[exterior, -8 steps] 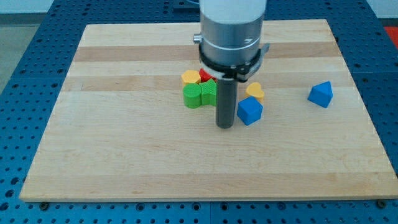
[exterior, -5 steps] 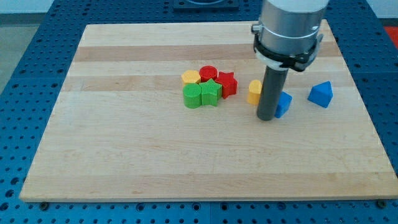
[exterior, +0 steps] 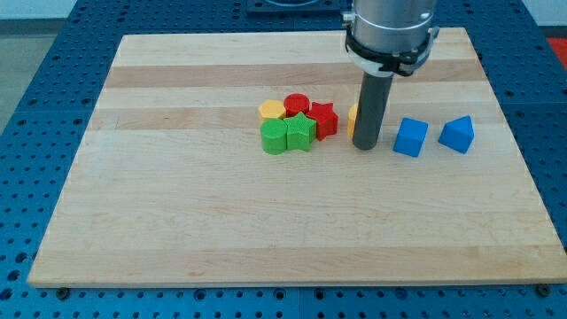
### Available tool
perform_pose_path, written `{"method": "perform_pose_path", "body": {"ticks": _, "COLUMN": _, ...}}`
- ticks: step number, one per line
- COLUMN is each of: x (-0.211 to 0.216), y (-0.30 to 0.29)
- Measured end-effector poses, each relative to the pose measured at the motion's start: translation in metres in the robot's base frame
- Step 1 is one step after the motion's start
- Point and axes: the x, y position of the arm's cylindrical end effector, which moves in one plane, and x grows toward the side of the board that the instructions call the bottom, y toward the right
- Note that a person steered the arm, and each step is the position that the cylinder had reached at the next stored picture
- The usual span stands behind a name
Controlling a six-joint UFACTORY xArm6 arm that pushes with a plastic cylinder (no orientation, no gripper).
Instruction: Move the blue cube toward the blue triangle
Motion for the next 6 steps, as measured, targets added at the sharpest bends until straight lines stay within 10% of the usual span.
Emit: {"method": "perform_pose_path", "body": {"ticks": 6, "x": 0.000, "y": 0.054}}
